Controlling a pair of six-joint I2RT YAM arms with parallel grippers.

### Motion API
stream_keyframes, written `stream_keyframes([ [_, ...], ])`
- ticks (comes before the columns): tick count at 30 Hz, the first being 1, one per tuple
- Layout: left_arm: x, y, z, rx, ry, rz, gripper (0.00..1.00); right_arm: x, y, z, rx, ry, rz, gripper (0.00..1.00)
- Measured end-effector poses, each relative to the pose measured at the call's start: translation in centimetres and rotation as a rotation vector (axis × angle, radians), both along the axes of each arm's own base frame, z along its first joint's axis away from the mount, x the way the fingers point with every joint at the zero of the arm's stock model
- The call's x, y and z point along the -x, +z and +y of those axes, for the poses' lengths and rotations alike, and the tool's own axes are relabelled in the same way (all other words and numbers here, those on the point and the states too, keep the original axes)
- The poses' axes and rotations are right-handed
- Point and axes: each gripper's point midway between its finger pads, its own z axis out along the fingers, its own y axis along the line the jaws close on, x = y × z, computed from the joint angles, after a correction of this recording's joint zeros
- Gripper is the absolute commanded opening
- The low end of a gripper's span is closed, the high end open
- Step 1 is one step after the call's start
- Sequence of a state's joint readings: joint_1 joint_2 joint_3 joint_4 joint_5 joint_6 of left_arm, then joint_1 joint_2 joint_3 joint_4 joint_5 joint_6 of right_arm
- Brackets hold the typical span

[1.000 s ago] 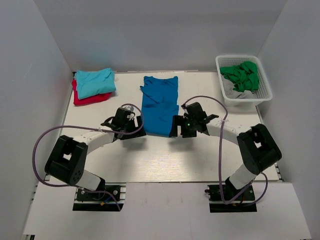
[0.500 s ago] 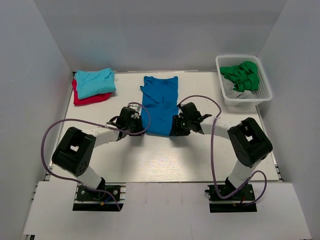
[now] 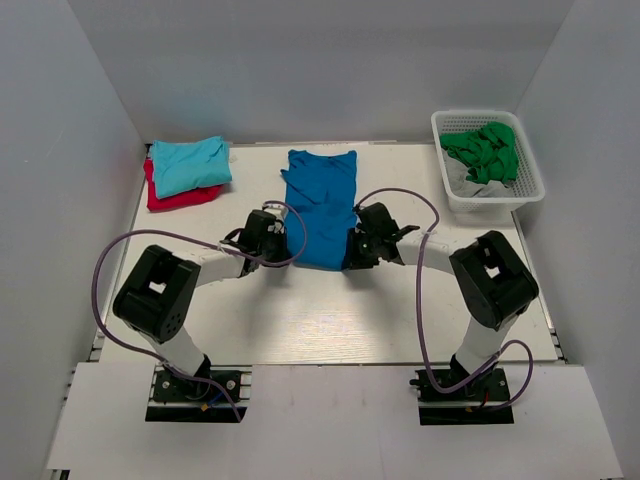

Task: Fold and stack the t-shirts
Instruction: Grab one side of the 2/3 rectangular tshirt with both arms

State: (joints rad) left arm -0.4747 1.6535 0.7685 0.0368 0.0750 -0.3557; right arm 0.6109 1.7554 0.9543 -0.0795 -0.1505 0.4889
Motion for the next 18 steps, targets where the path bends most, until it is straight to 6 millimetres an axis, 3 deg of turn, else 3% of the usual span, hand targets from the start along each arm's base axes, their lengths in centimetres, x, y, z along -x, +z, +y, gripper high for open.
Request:
stream_keyframes([
  [4, -0.3, 0.1, -0.1, -0.004, -0.003, -0.006, 0.00, -0.5, 0.0, 0.1, 0.013, 0.000, -0.009, 0.00],
  [11, 0.4, 0.5, 1.5, -0.051, 0.068, 0.019, 0.00, -0.3, 0.3, -0.9, 0.058, -0.020, -0.007, 0.00],
  [18, 2.1, 4.4, 2.9, -0.007, 0.153, -0.017, 0.00, -0.1, 4.4, -2.2, 0.060, -0.037, -0.078, 0.00],
])
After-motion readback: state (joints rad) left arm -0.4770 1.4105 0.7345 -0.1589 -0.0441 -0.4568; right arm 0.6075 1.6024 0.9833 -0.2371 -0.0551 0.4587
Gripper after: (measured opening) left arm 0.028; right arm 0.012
